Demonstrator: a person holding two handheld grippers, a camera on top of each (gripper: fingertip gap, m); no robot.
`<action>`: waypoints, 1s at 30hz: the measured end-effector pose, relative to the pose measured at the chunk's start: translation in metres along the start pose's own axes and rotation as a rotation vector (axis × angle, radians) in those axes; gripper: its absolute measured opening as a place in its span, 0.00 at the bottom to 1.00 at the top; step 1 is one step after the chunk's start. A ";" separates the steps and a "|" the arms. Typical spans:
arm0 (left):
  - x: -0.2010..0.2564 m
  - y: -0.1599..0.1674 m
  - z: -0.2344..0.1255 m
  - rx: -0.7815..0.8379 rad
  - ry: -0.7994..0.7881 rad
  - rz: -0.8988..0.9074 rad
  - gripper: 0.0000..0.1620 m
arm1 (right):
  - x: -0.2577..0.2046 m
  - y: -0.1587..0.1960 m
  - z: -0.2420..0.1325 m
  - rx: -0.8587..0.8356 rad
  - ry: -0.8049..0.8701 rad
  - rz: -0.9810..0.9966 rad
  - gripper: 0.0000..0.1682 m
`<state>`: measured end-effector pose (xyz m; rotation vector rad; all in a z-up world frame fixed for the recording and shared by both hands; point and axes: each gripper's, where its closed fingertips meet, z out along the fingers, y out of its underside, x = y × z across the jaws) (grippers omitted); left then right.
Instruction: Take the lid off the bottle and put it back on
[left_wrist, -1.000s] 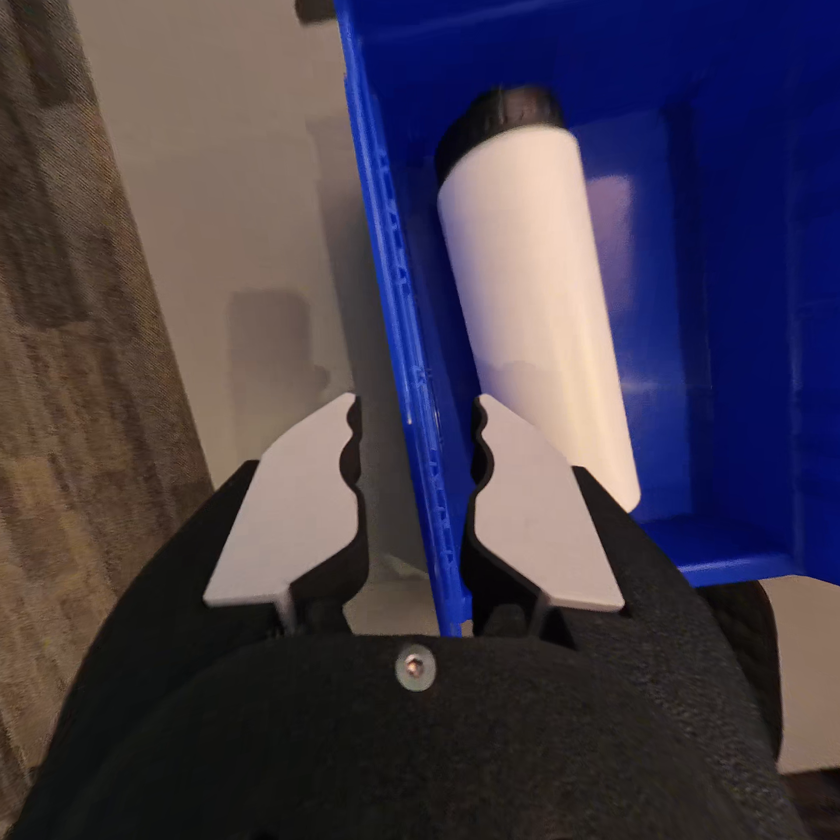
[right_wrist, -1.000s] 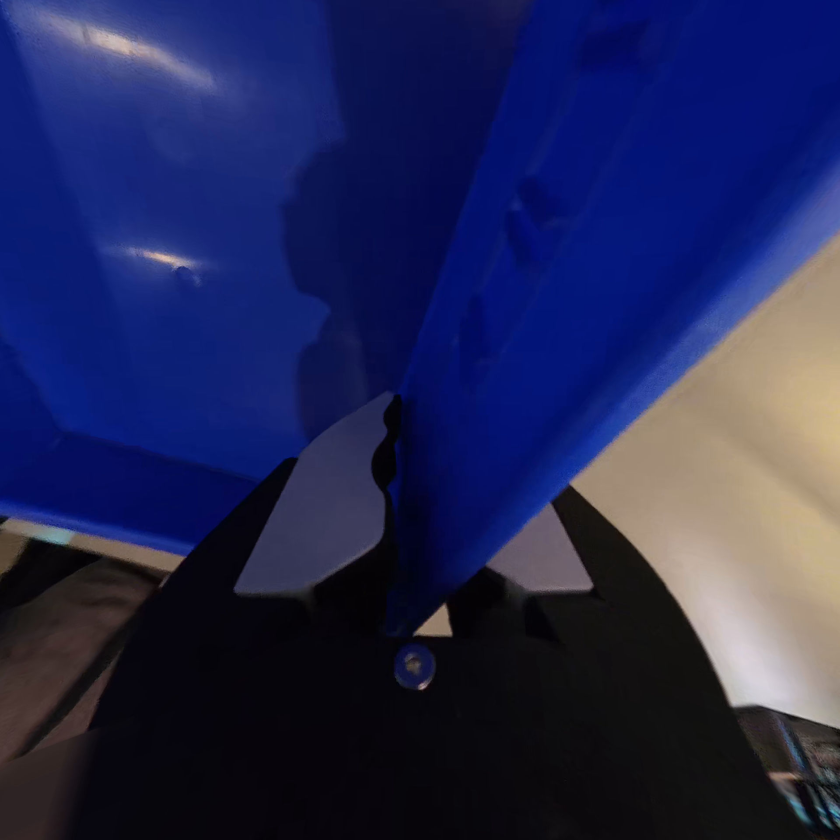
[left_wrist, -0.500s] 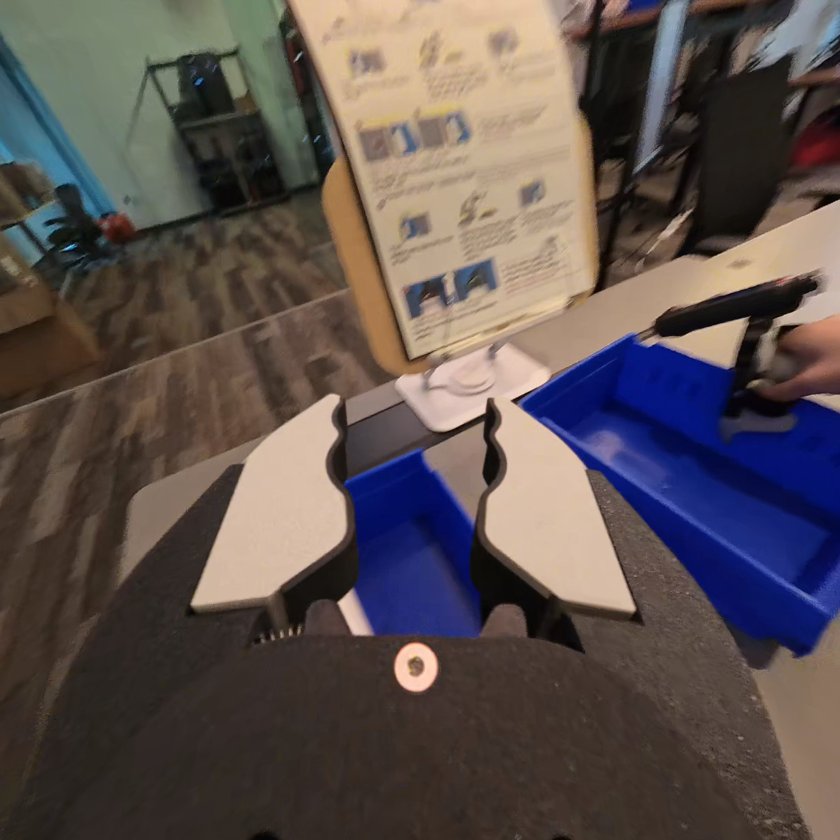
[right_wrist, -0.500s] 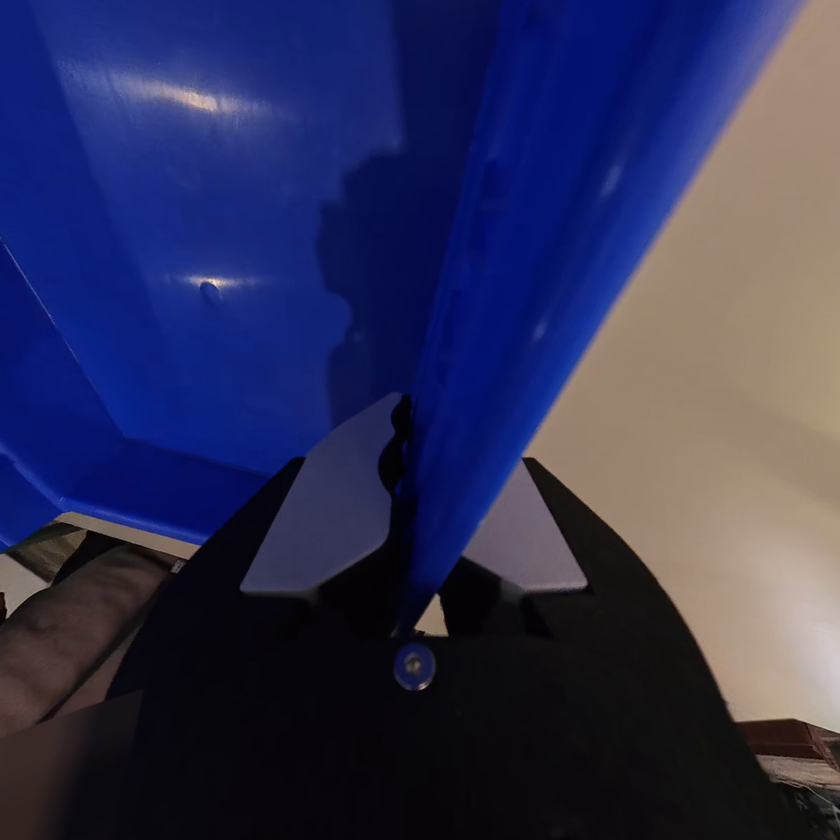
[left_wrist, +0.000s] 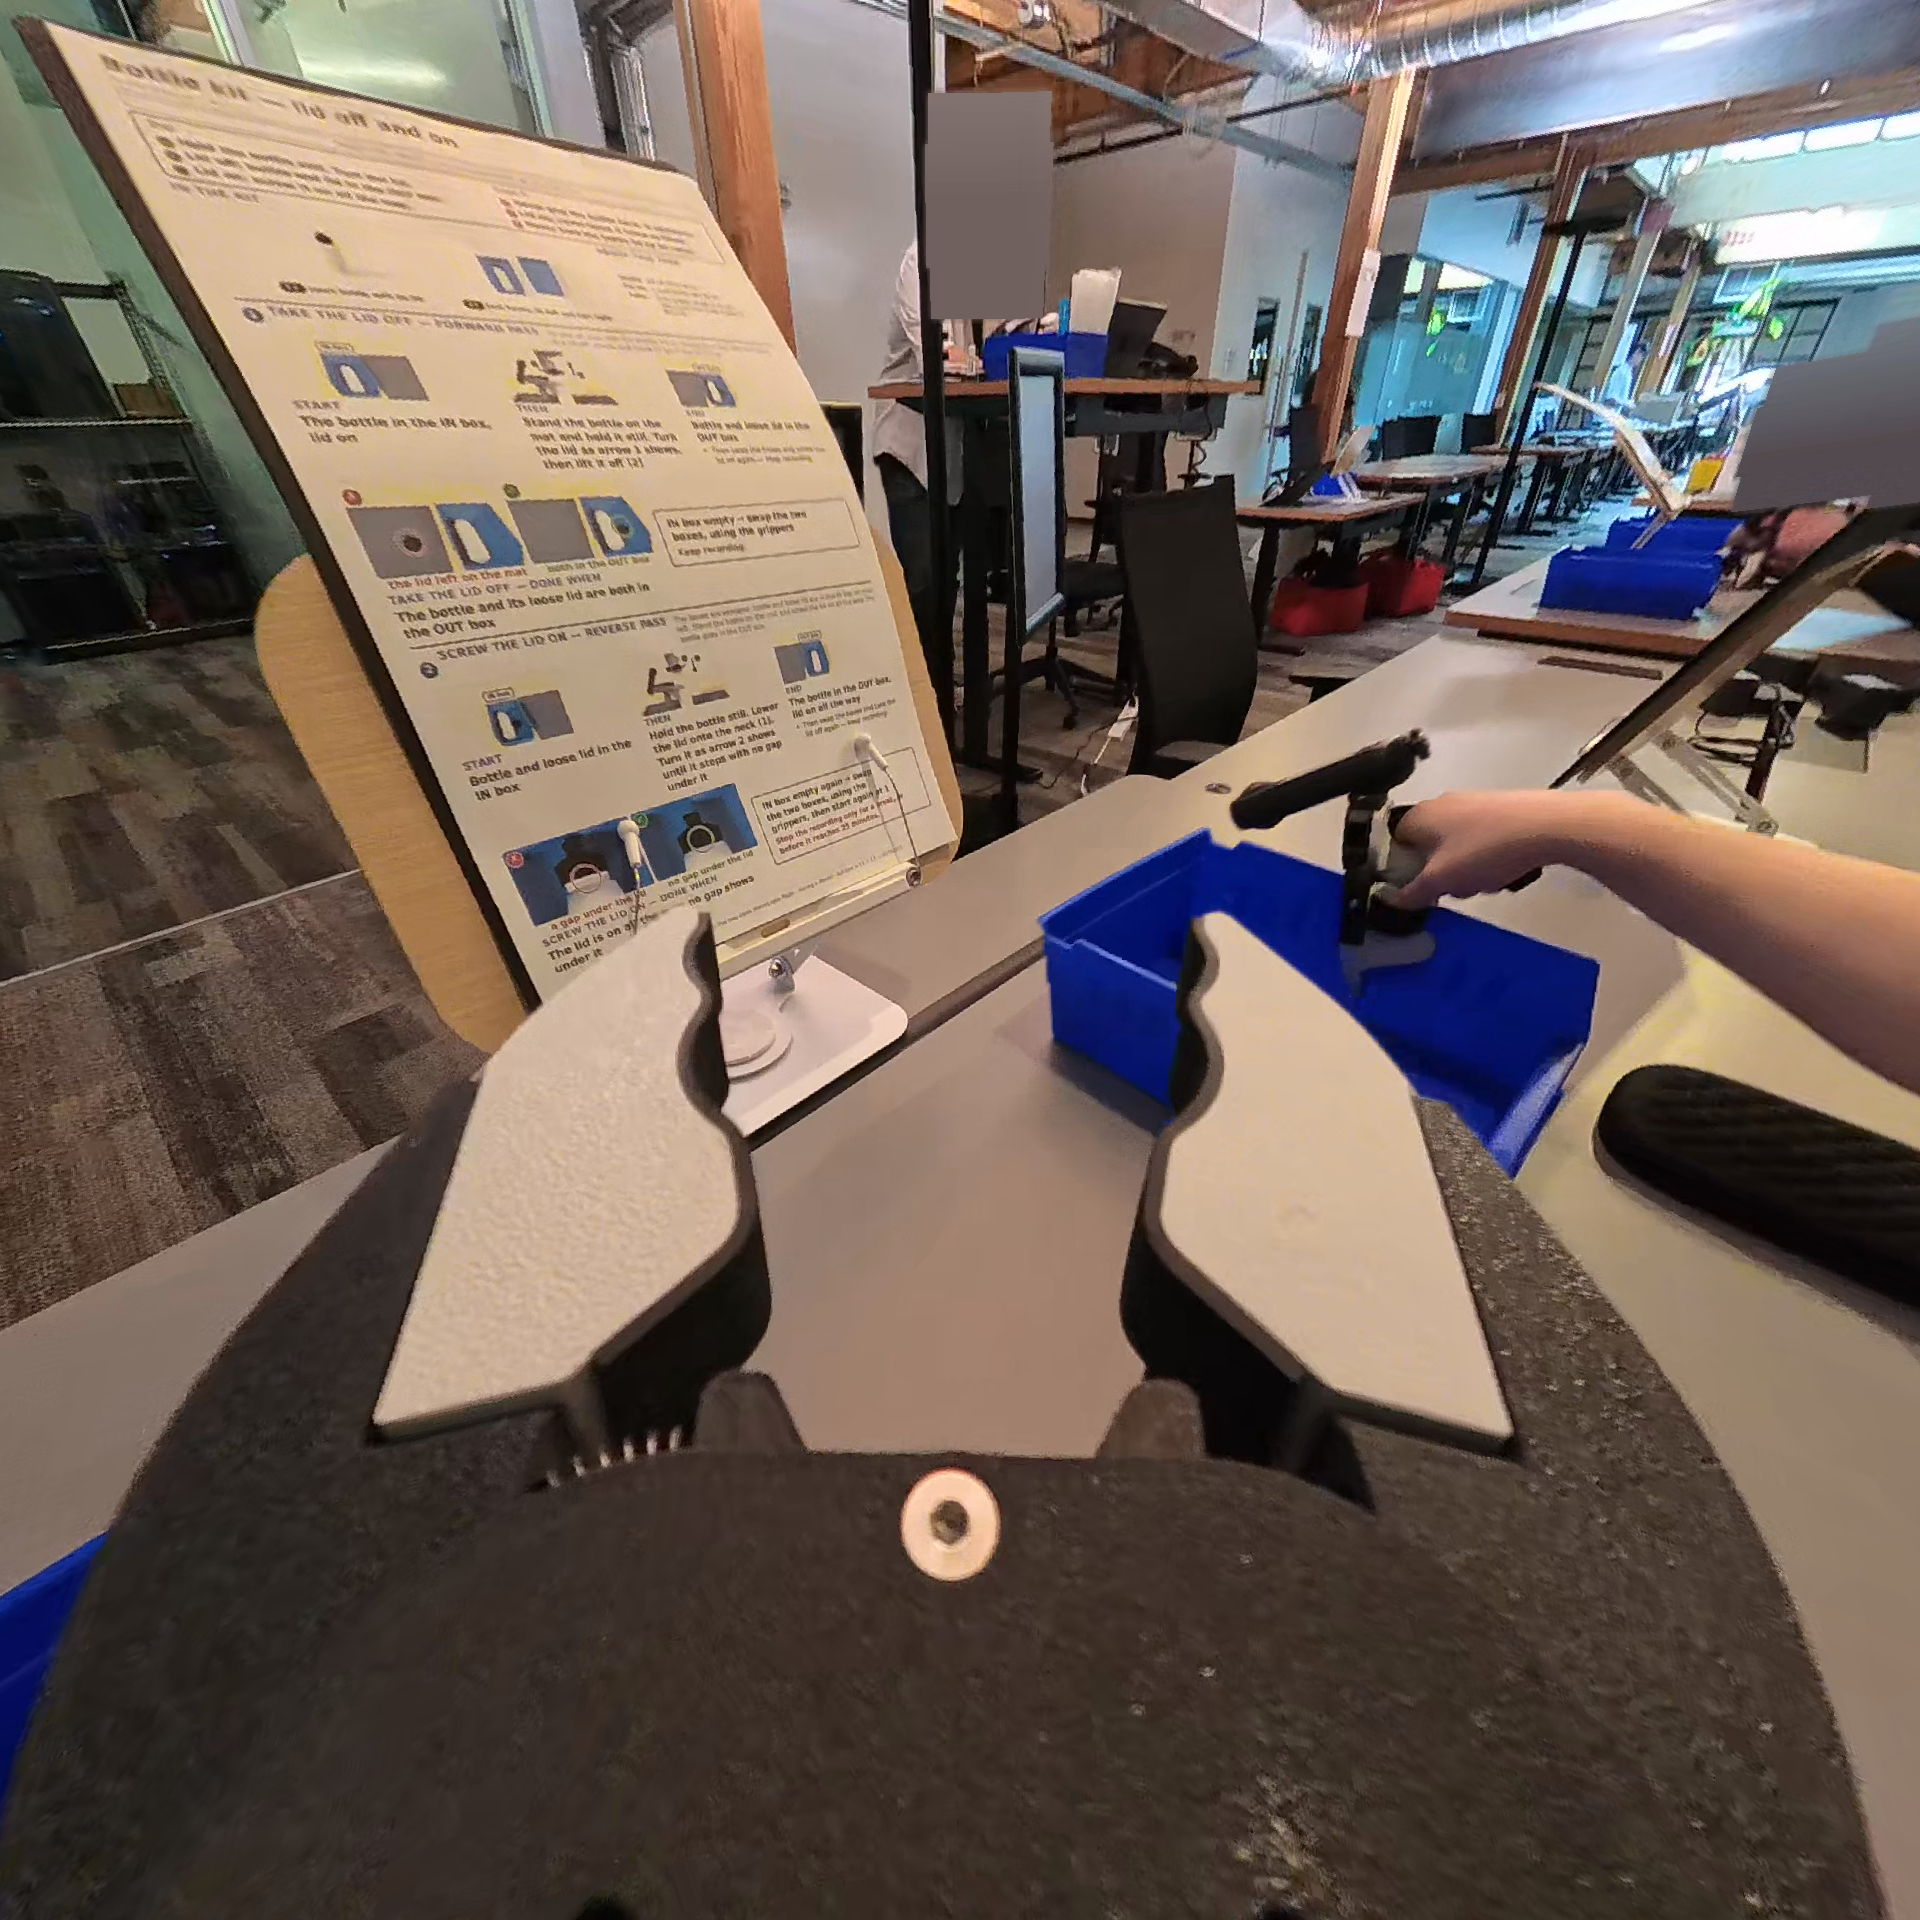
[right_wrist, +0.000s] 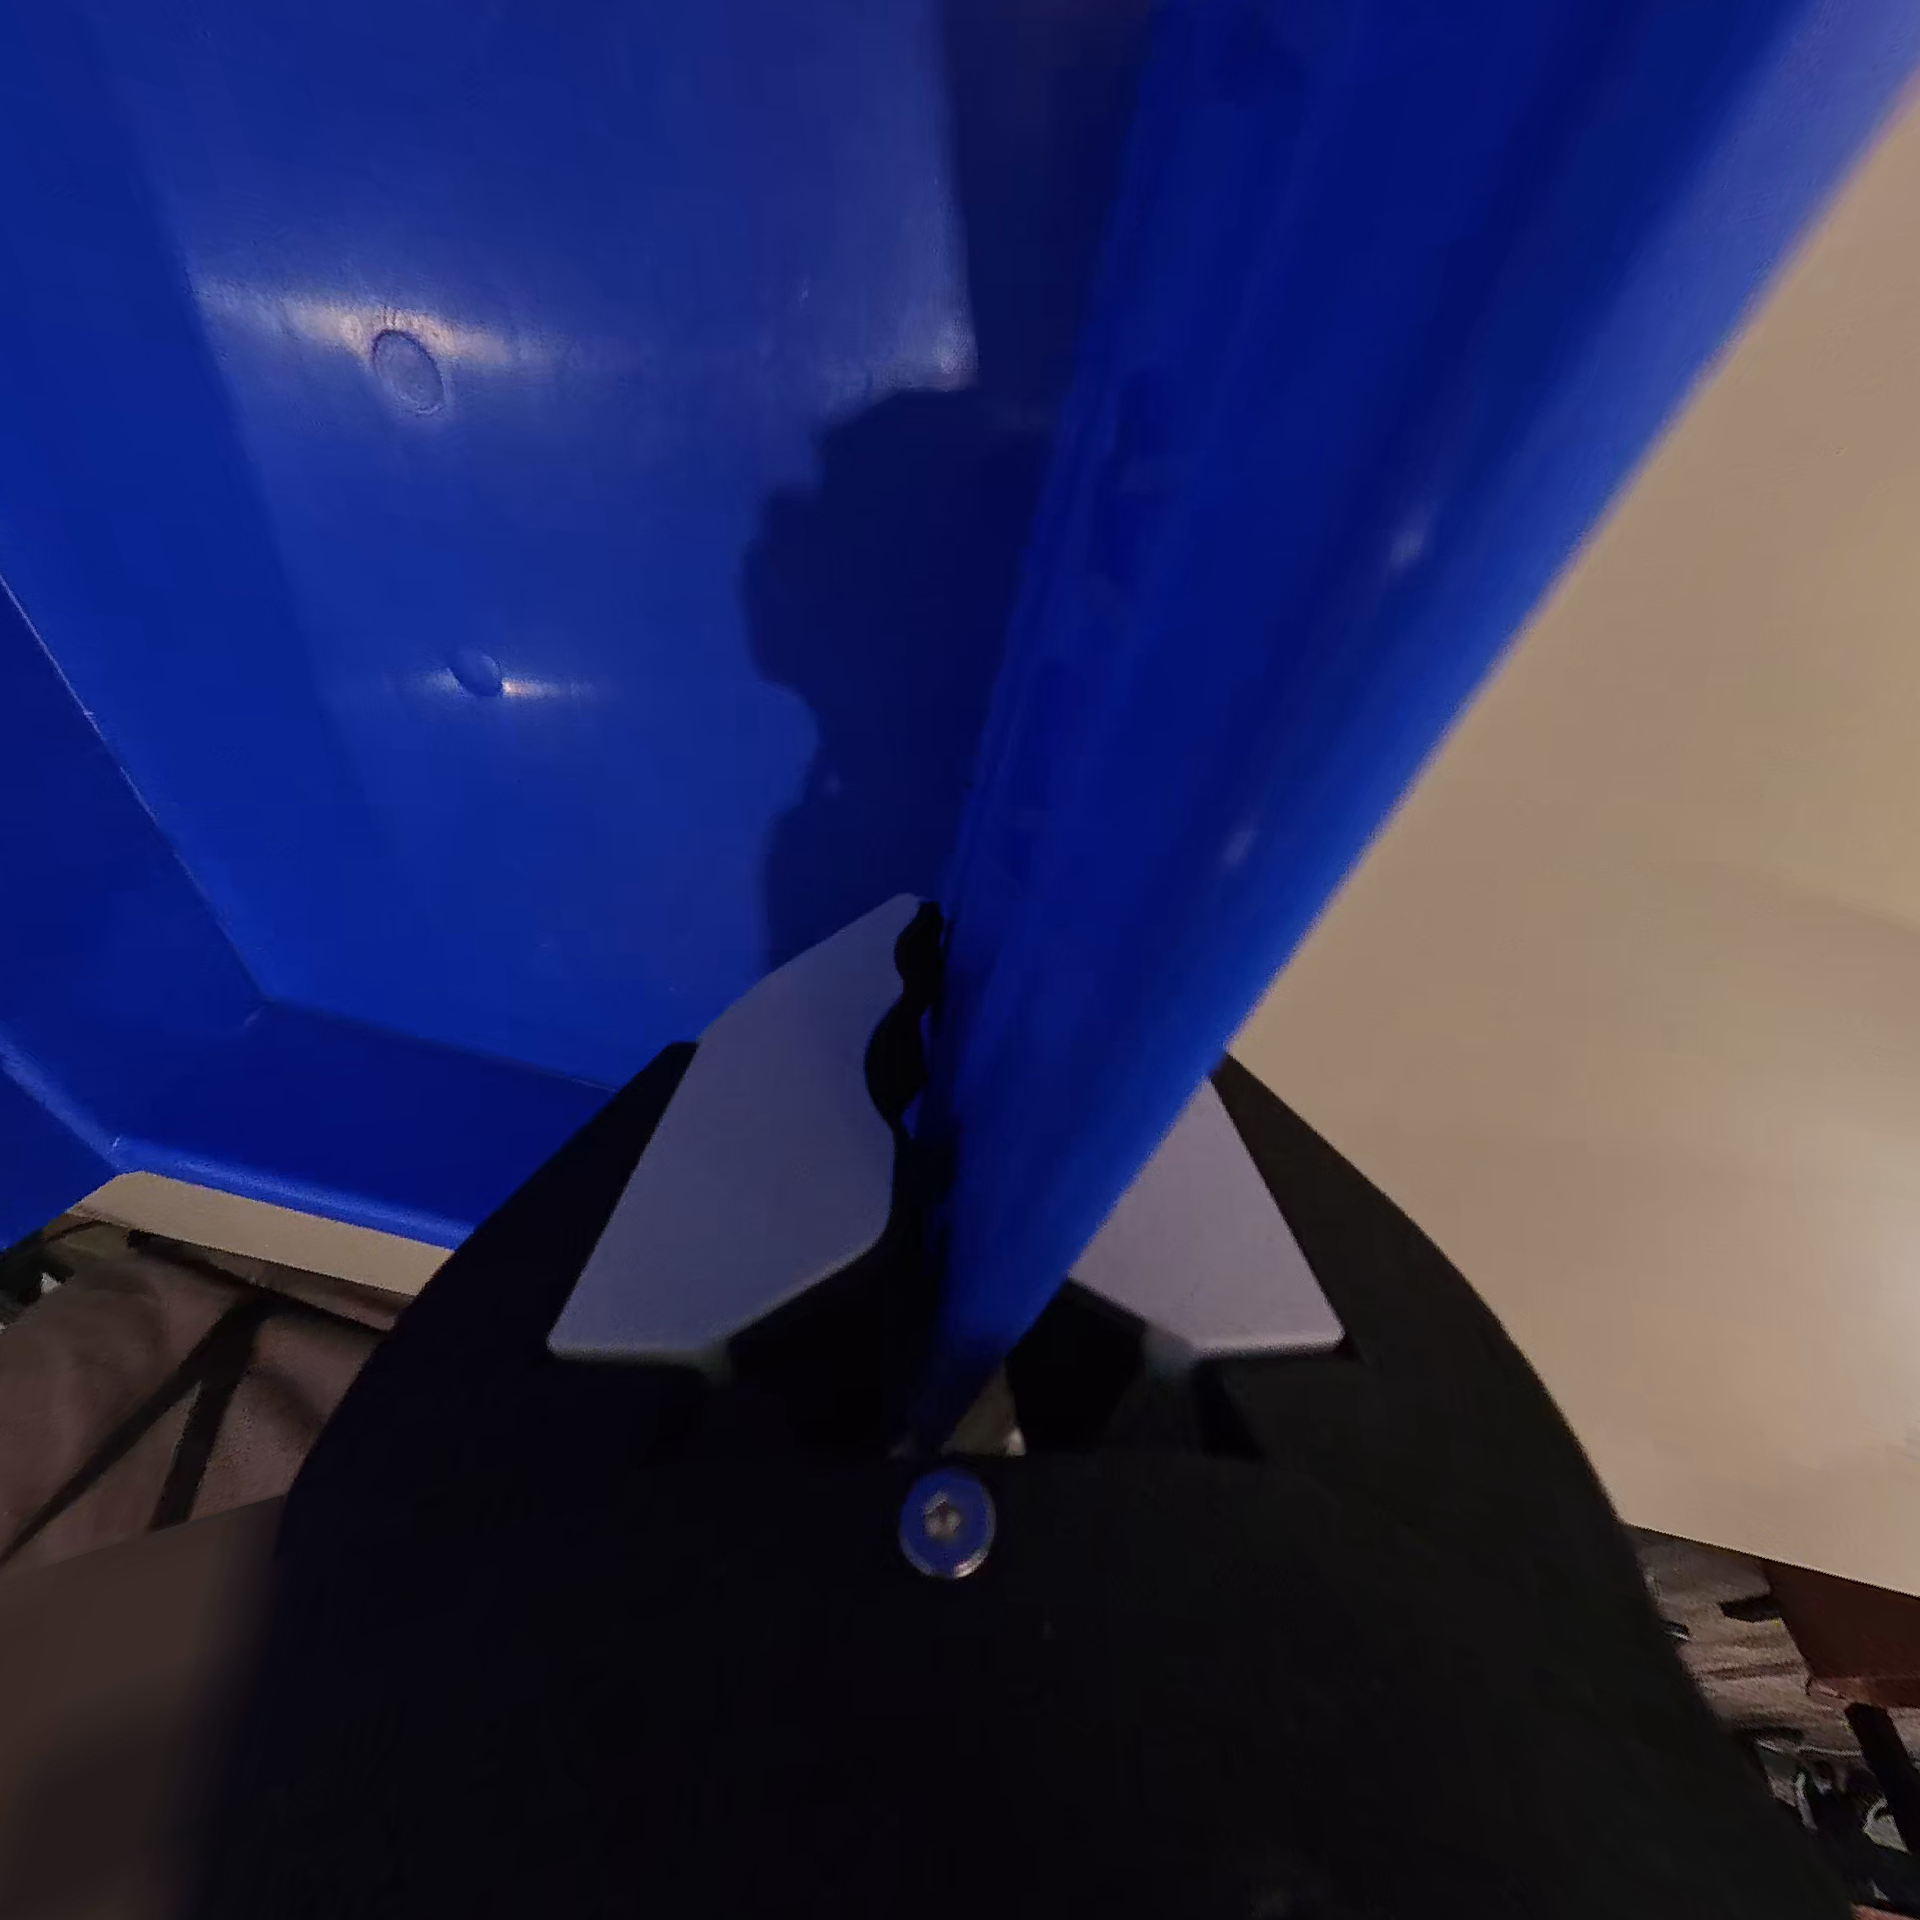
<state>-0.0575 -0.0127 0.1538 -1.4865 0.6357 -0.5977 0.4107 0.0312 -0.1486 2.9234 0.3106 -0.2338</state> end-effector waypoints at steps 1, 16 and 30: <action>0.000 0.001 0.001 -0.008 -0.004 0.002 0.52 | 0.009 0.003 -0.001 -0.001 0.001 -0.002 0.05; -0.092 0.003 -0.079 -0.066 -0.358 -0.047 0.52 | 0.091 0.028 -0.010 -0.030 0.055 0.081 0.04; -0.106 0.024 -0.089 -0.194 -0.406 -0.057 0.52 | 0.102 0.049 -0.009 -0.072 0.042 0.271 0.04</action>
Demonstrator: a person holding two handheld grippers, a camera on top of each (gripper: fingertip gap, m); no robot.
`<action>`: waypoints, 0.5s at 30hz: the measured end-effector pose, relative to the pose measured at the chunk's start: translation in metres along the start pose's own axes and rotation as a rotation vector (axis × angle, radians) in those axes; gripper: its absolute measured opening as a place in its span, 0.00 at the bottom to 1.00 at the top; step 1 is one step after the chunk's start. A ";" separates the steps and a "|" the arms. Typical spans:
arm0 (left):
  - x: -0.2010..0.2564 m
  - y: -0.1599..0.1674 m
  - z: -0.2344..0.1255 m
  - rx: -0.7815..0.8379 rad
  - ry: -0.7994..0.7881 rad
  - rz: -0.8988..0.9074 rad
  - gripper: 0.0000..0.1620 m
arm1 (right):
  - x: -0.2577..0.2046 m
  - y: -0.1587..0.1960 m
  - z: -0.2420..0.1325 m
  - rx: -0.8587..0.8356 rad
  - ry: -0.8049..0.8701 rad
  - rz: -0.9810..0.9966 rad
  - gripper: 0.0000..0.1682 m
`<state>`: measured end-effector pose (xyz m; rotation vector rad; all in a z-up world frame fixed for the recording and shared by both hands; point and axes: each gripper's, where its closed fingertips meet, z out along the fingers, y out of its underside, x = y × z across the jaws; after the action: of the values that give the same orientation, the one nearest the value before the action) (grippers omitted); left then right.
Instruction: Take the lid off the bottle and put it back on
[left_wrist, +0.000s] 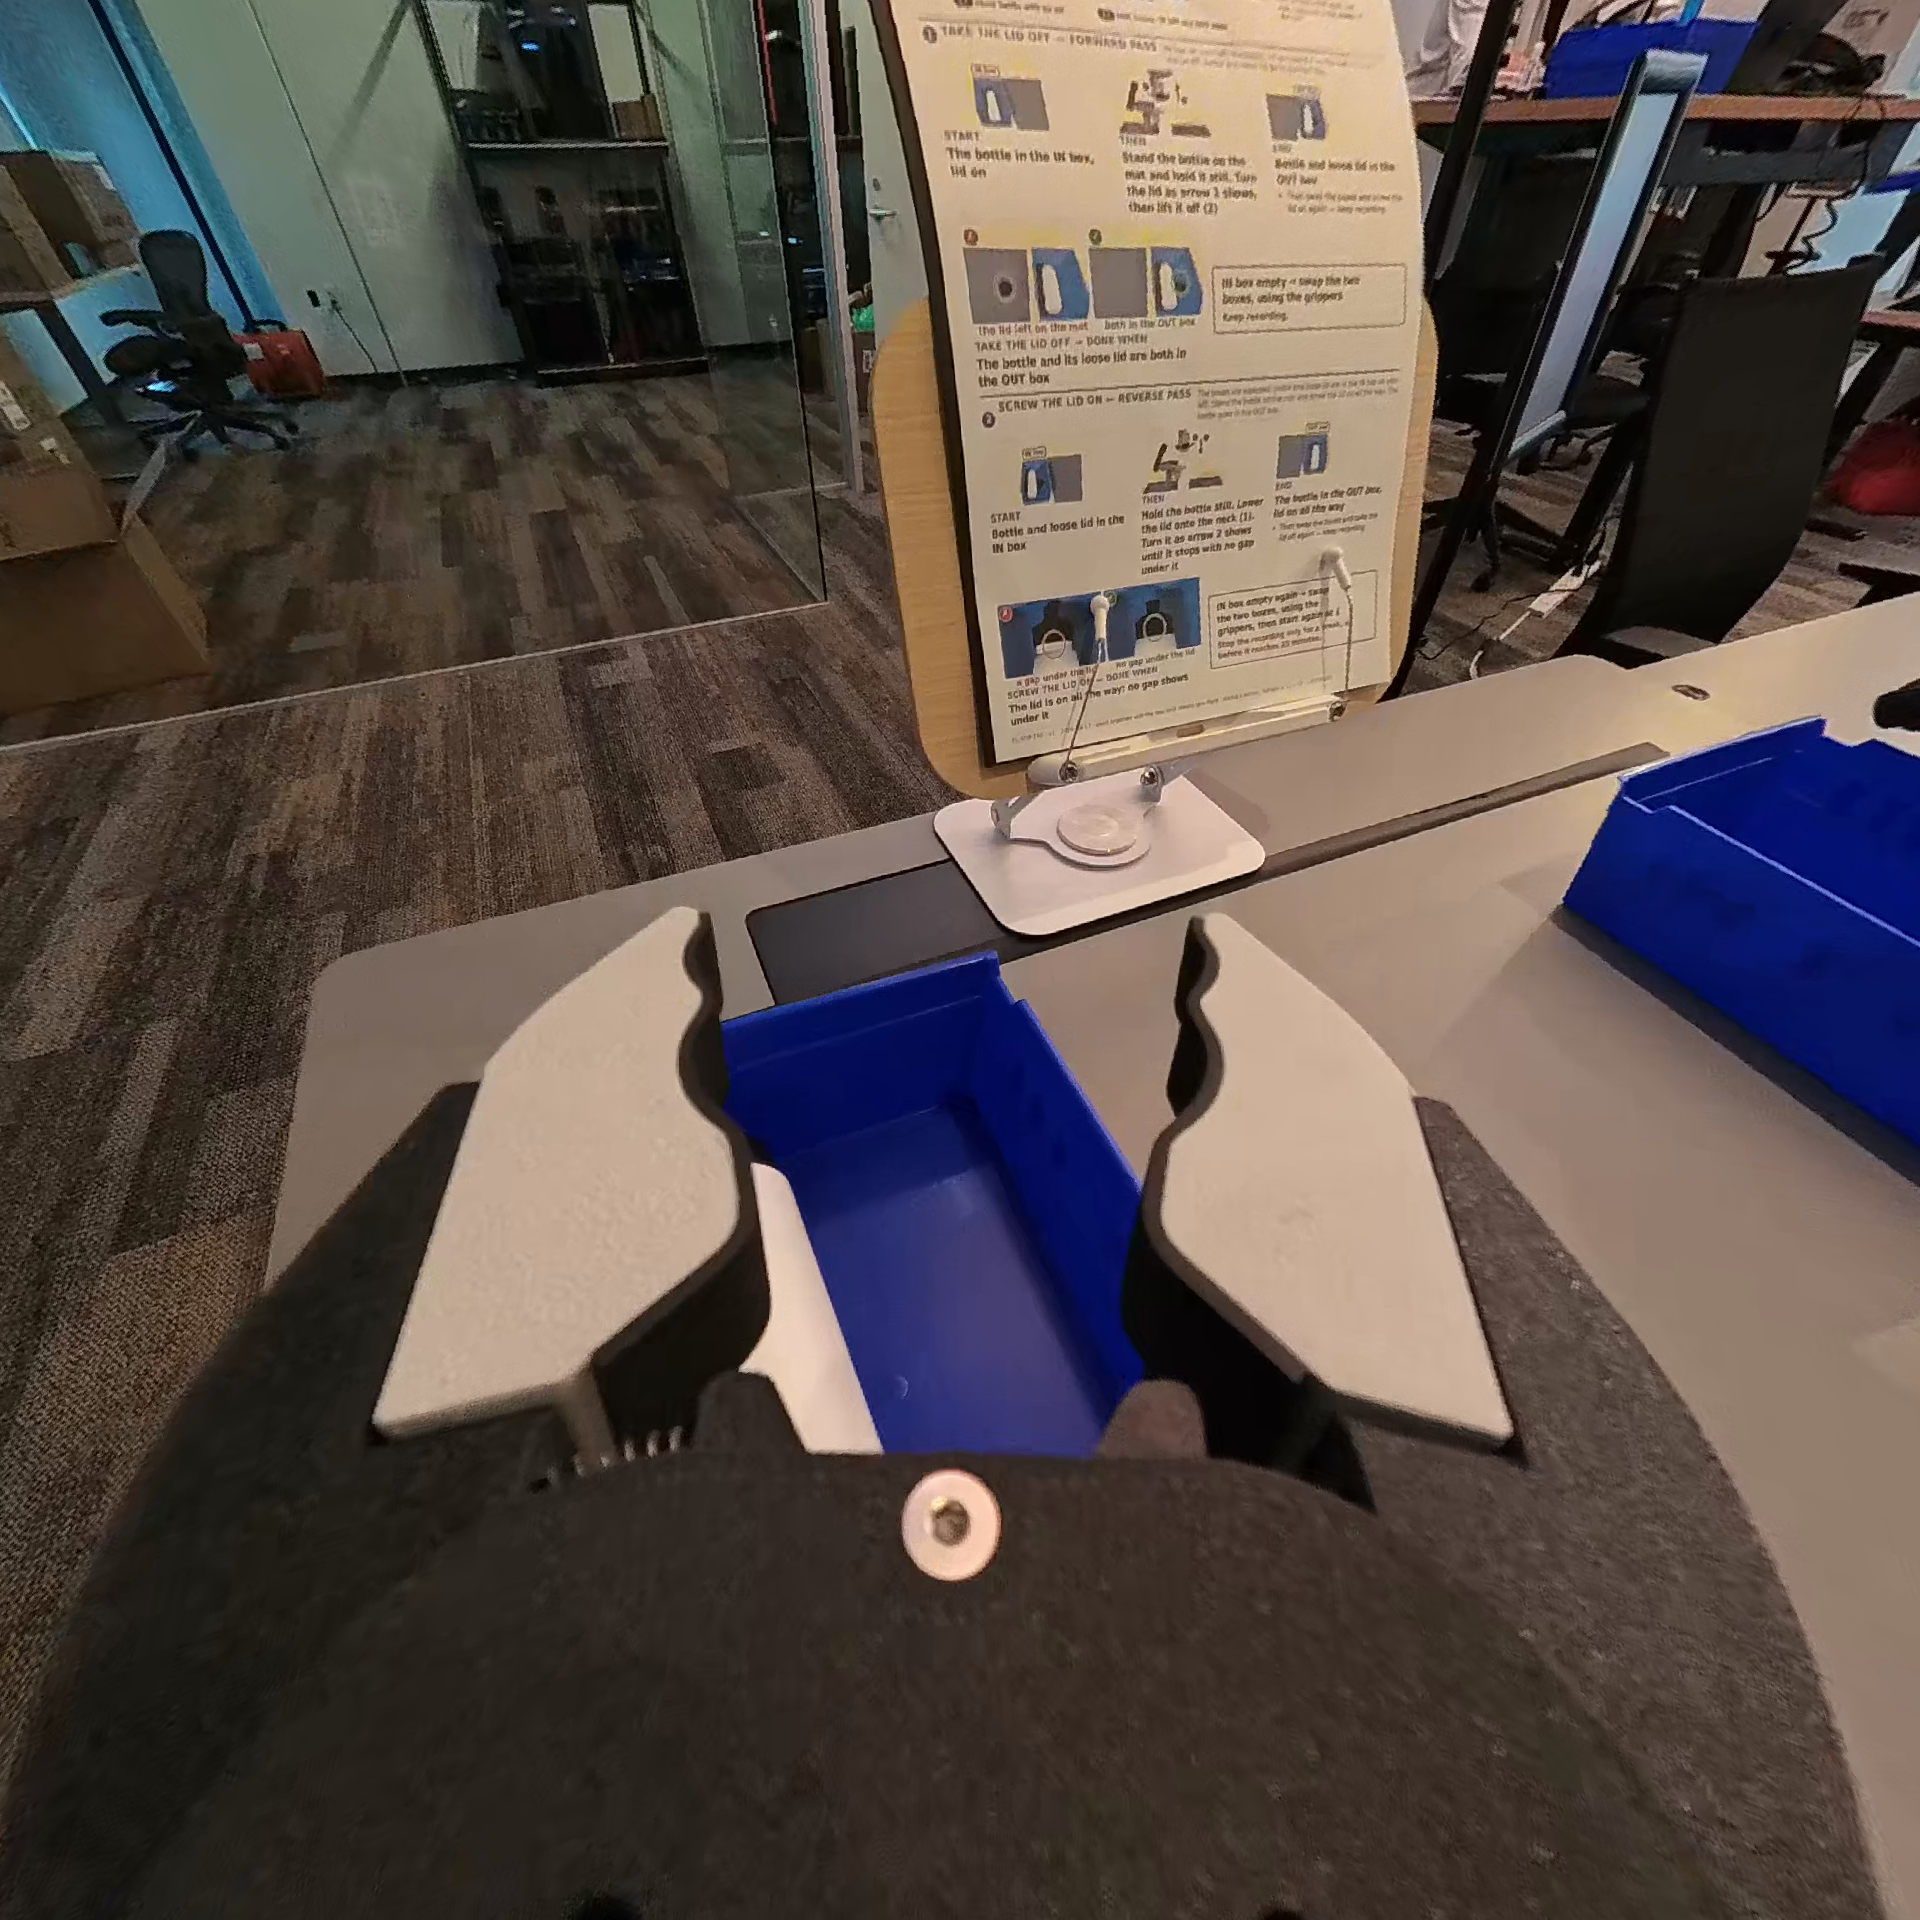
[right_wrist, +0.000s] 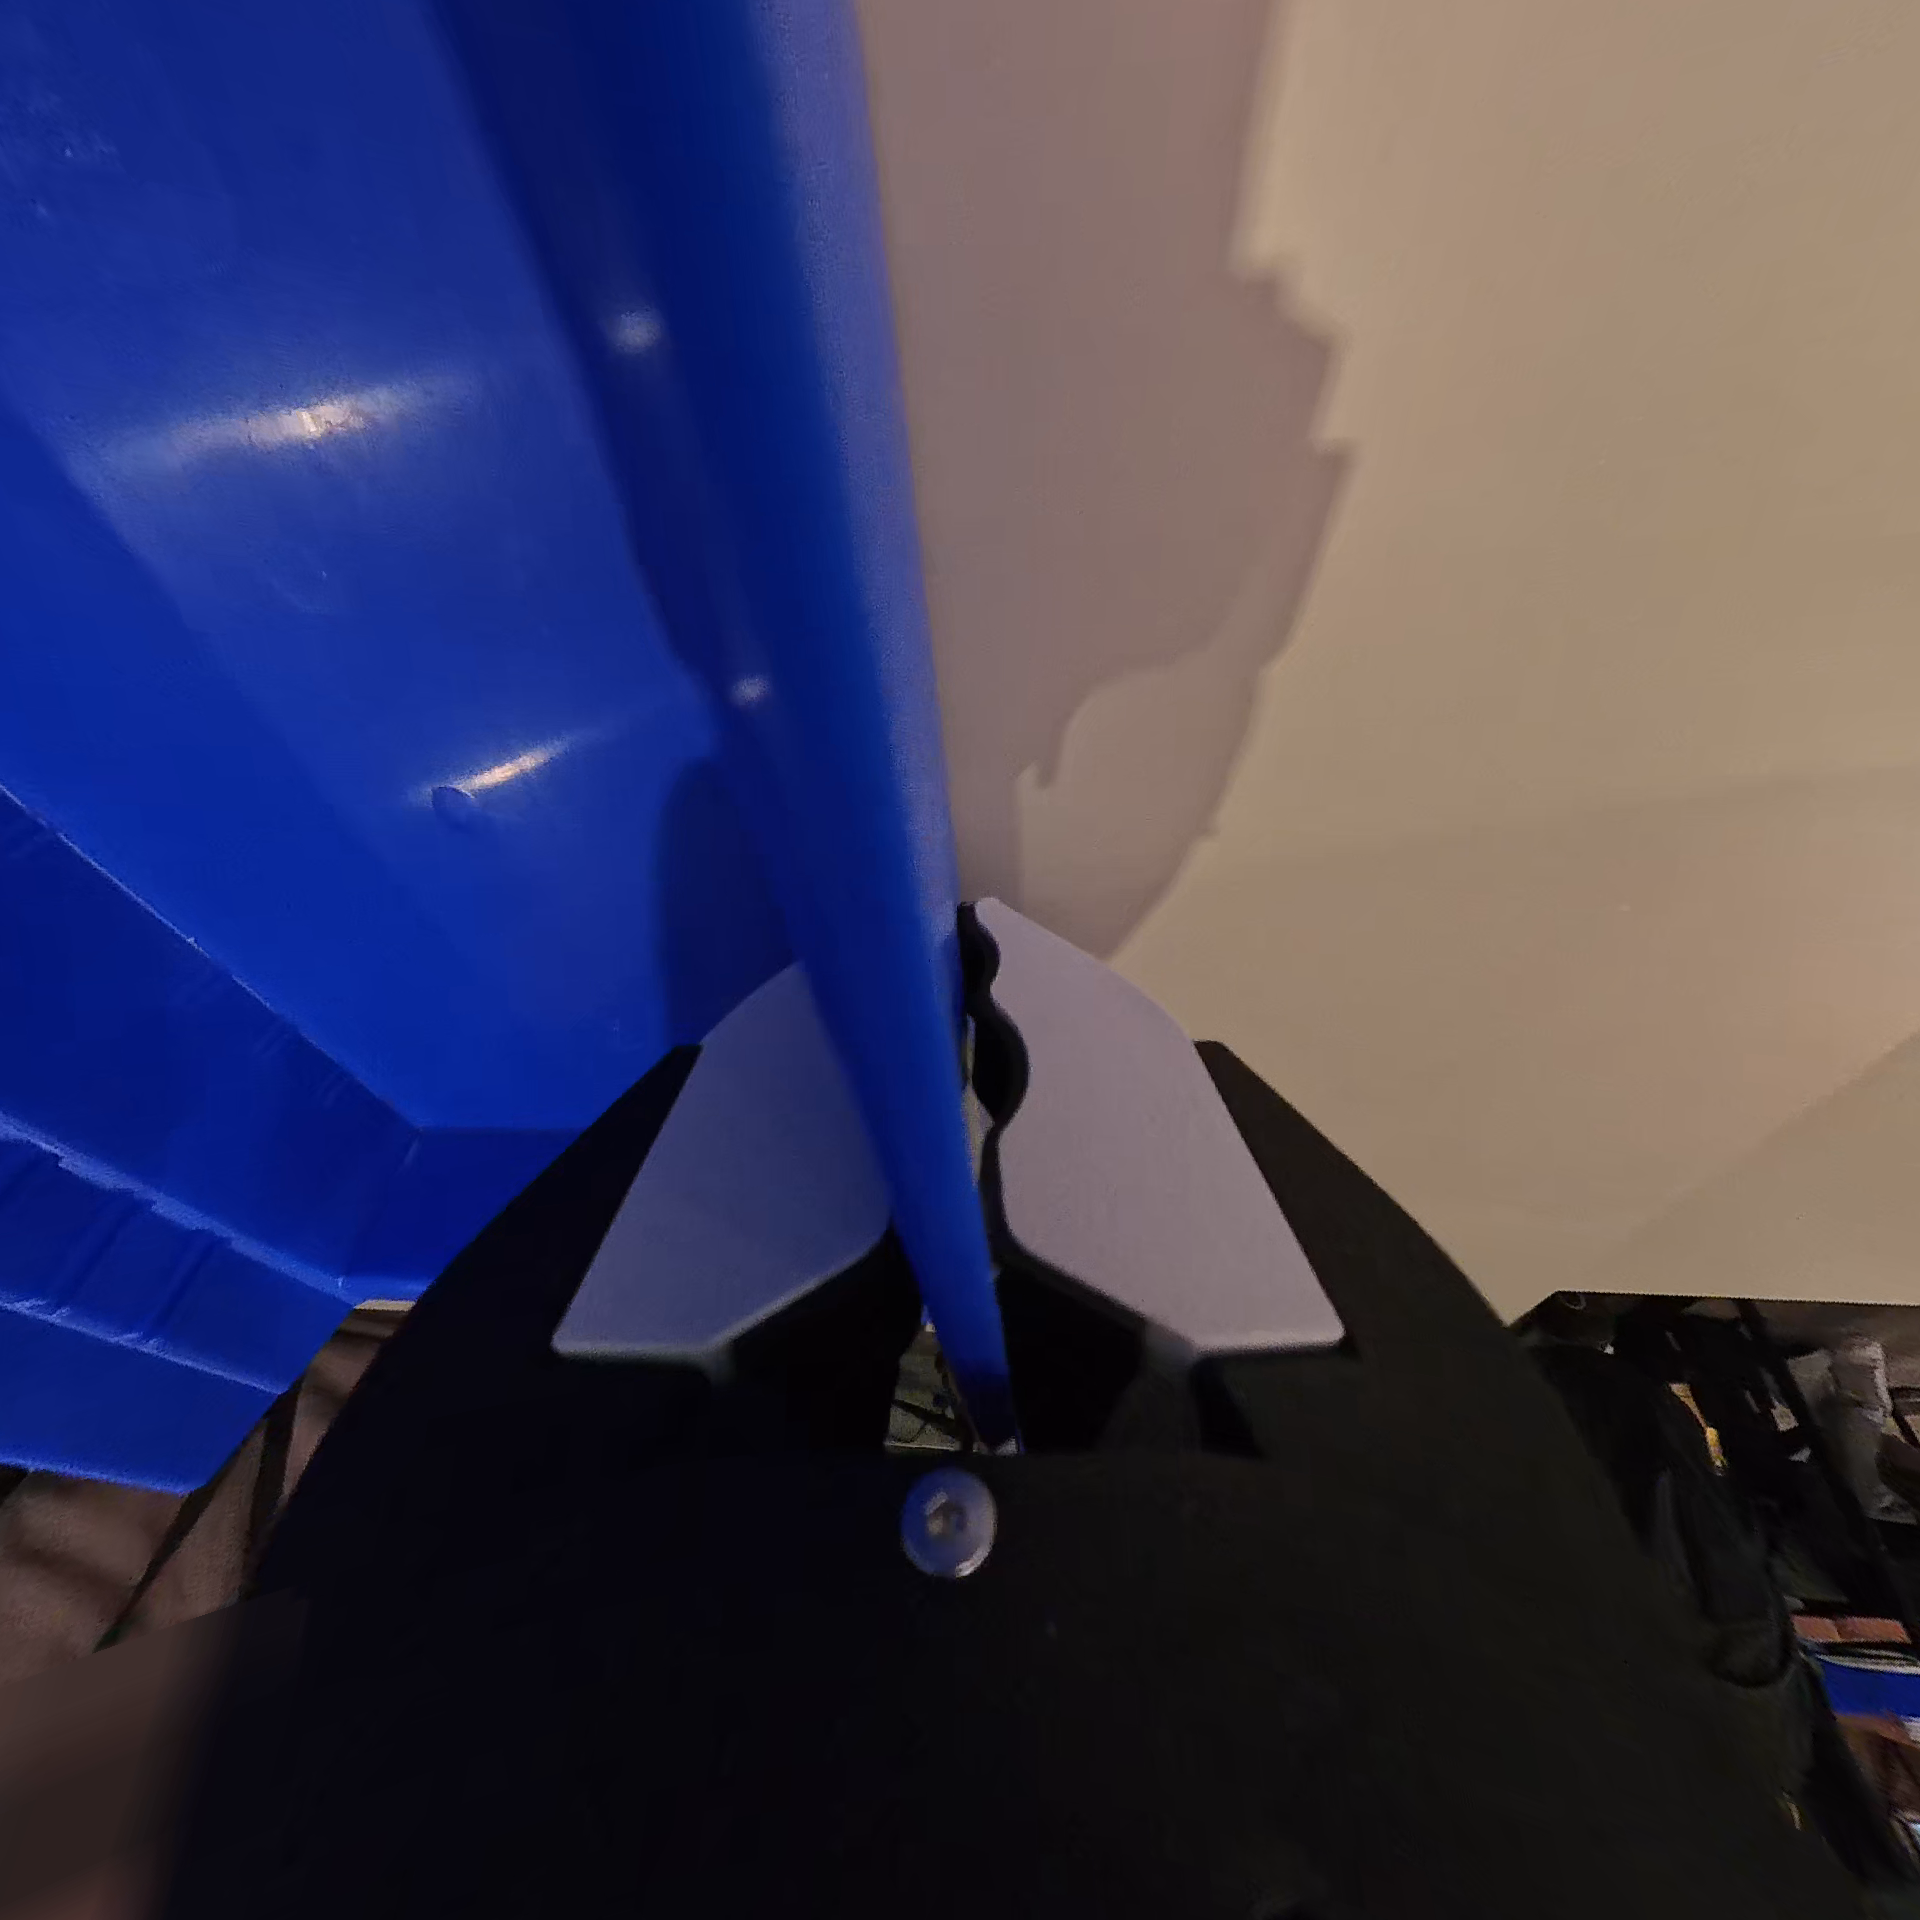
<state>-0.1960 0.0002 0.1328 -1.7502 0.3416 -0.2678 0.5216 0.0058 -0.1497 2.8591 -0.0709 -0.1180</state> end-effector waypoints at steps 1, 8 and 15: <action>-0.001 0.002 0.001 -0.011 -0.003 0.002 0.52 | 0.000 0.001 0.000 -0.002 -0.004 0.007 0.04; -0.003 0.010 0.006 -0.049 -0.008 -0.005 0.52 | 0.004 0.003 0.001 -0.016 -0.049 0.077 0.04; -0.016 0.016 0.004 -0.063 -0.045 -0.028 0.52 | 0.004 0.001 0.000 -0.057 -0.011 0.069 0.03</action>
<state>-0.2109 0.0068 0.1169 -1.8212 0.2954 -0.2397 0.5259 0.0046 -0.1500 2.7957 -0.1655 -0.1198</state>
